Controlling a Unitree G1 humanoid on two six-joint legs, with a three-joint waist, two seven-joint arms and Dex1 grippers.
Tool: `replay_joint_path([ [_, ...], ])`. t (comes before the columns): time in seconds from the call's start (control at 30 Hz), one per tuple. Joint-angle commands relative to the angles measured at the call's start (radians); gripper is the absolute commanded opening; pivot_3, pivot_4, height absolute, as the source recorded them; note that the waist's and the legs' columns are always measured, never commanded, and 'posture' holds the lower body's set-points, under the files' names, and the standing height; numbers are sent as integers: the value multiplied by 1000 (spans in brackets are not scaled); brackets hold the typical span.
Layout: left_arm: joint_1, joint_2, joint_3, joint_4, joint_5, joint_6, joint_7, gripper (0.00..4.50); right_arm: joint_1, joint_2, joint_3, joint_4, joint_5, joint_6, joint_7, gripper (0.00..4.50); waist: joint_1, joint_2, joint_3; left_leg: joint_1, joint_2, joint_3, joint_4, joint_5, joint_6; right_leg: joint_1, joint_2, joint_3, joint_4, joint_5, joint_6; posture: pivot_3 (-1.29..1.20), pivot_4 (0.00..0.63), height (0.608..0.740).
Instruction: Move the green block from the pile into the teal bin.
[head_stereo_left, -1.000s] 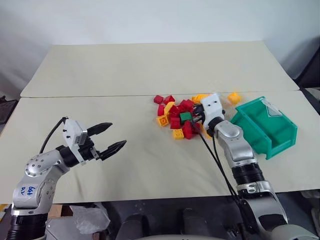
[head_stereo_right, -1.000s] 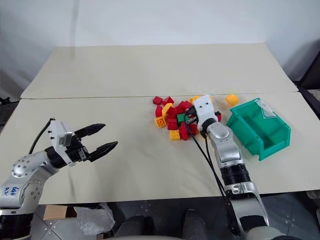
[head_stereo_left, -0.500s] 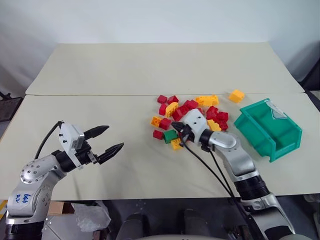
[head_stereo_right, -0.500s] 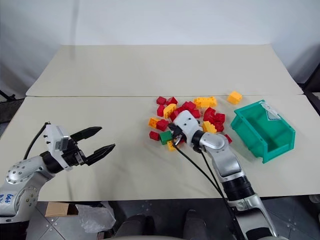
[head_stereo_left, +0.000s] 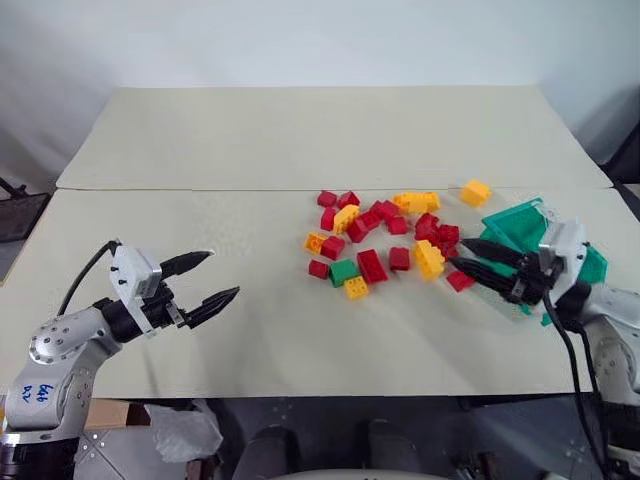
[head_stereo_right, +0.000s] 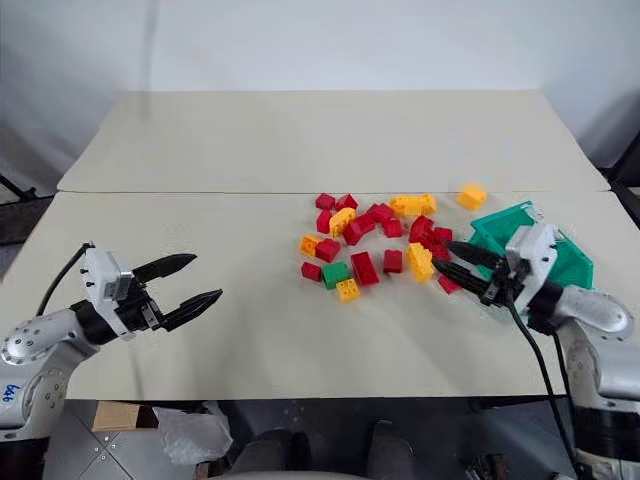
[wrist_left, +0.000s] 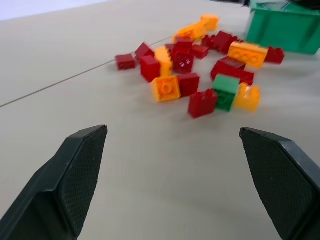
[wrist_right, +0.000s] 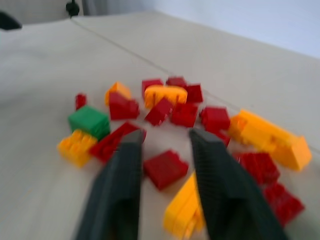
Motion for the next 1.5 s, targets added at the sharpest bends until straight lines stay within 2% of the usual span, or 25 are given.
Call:
replay_joint_path([
  [0.03,2,9,33,5,7,-36,-11,4500,34,-28,-37,-43,9,-38,30,2901,0,0,0,0,0,0,0,0,0,0,0,0,0,0,0,0,150,740],
  [0.2,30,7,44,25,22,-76,-35,4500,17,-45,6,-21,-22,-63,48,4480,-2,0,0,0,0,0,0,0,0,0,-1,0,-1,0,0,0,150,740],
  [0.33,33,6,40,19,20,-75,-36,4500,-55,-50,113,-78,-42,10,35,4480,-2,0,0,0,0,0,0,0,0,0,0,0,-1,0,0,0,150,740],
  [0.4,32,1,34,8,19,-72,-28,4500,-109,-85,219,-137,-46,129,59,4480,-3,0,0,0,0,0,0,0,0,0,-1,0,-1,0,0,0,150,740],
  [0.47,35,-5,28,-3,18,-70,-22,4500,-193,-70,311,-154,-85,183,34,4480,-3,0,0,0,1,-1,0,0,0,0,-1,0,-1,0,0,0,150,740],
  [0.53,39,-13,19,-12,19,-70,-16,4500,-295,-25,385,-129,-131,259,-36,4480,-4,0,0,-1,1,-2,0,0,0,0,-2,0,-2,0,0,0,150,740],
  [0.63,47,-21,8,-24,20,-68,-13,4500,-430,21,514,-53,-220,326,-55,4480,-4,0,0,-1,2,-2,0,0,-1,-1,-3,-1,-5,1,-1,0,150,740],
  [0.8,63,-27,8,-40,16,-68,-8,4500,-619,77,747,104,-431,290,-31,4480,-5,0,0,-3,1,-3,0,-1,-2,-2,-1,-3,-4,1,-1,0,150,740],
  [0.87,68,-29,11,-44,16,-68,-7,4500,-648,94,784,151,-467,259,-12,4480,-4,0,0,-3,0,-2,0,-1,-1,-4,-1,-3,-1,1,-1,0,150,740],
  [0.97,81,-30,20,-53,12,-68,-3,4500,-689,166,774,212,-475,272,-46,4480,-5,0,0,-4,0,-3,0,-1,-1,-4,-1,-4,1,1,-1,0,150,740],
  [1.07,98,-30,29,-58,12,-71,-2,4500,-705,194,788,236,-501,275,-32,4480,-6,0,0,-4,0,-2,0,-1,-1,-5,-1,-4,1,1,-1,0,150,740],
  [1.17,99,-30,27,-59,13,-72,-1,4500,-701,190,797,235,-515,279,0,3889,-3,0,0,-4,0,-2,0,-1,-1,-5,-1,-4,2,1,-1,0,150,740],
  [1.27,90,-27,23,-52,14,-74,-3,4500,-699,172,802,216,-532,281,32,2905,-4,0,0,-4,0,-2,1,-1,-1,-5,-1,-4,2,1,-1,0,150,740],
  [1.3,86,-26,21,-49,15,-74,-3,4500,-698,169,797,211,-533,285,38,2733,-4,0,0,-4,0,-2,1,-1,-1,-5,-1,-4,2,1,-1,0,150,740],
  [1.33,80,-25,17,-45,16,-74,-6,4500,-699,167,786,207,-533,288,37,2286,-5,0,0,-4,0,-2,1,-1,-1,-5,-1,-4,2,1,-1,0,150,740],
  [1.37,73,-24,11,-42,17,-75,-11,4500,-700,165,769,200,-523,293,39,2093,-4,0,0,-4,0,-2,1,-1,-1,-5,-1,-4,2,1,-1,0,150,740],
  [1.43,58,-25,-4,-46,19,-76,-16,4500,-686,169,694,172,-469,310,26,2001,-4,0,0,-4,0,-2,1,-1,-1,-5,-1,-4,2,1,-1,0,150,740],
  [1.5,37,-28,-23,-61,38,-113,-30,4500,-651,153,621,149,-429,209,33,2001,-1,0,0,-4,0,-2,1,-1,-1,-5,-1,-4,2,1,-1,0,150,740],
])
